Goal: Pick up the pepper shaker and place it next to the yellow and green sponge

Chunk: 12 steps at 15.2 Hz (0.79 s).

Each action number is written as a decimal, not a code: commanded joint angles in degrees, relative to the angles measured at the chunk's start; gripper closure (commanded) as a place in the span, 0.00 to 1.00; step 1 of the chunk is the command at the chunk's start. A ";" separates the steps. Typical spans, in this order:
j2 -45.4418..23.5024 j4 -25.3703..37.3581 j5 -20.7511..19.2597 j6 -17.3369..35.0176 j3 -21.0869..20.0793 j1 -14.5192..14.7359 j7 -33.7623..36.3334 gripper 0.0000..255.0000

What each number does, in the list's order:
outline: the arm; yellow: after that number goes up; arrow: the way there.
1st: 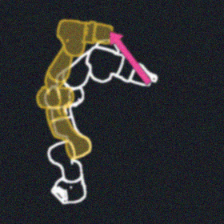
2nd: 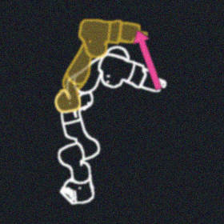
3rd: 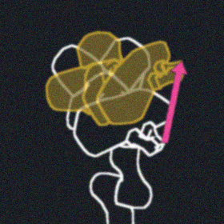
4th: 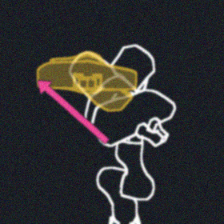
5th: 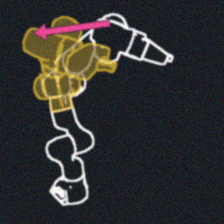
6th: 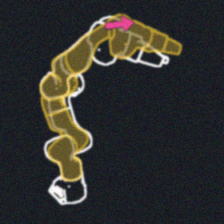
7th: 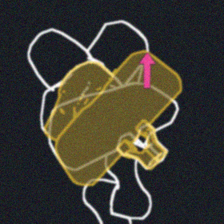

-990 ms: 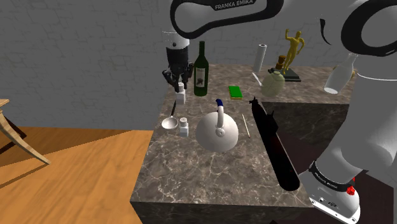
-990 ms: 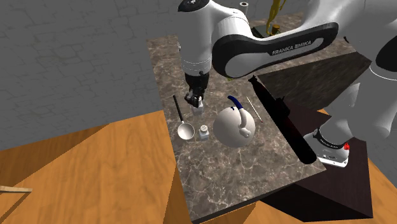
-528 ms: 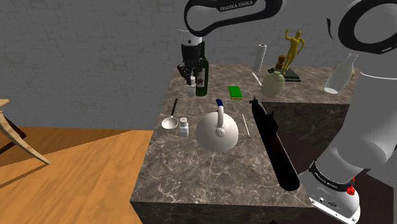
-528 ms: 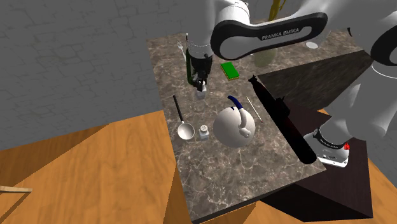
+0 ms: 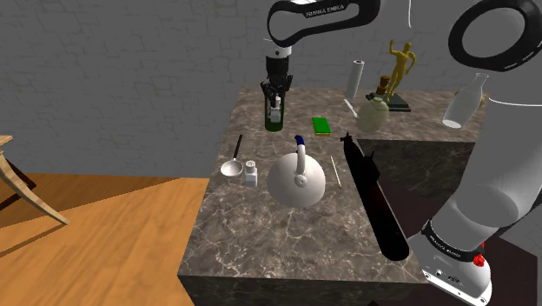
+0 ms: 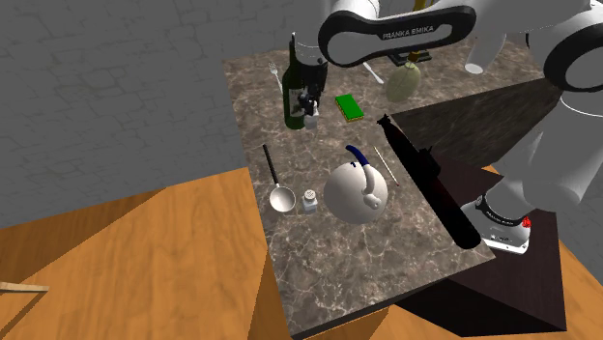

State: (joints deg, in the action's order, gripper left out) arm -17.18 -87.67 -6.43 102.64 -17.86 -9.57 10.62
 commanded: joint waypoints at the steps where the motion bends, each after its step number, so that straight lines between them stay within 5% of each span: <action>1: -1.42 1.79 -0.23 -0.29 0.82 -1.23 -2.21 1.00; 12: -11.63 15.07 -1.26 -2.97 4.92 -7.90 -13.83 1.00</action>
State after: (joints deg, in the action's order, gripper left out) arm -27.35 -74.75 -7.53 100.30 -13.26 -17.04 -2.24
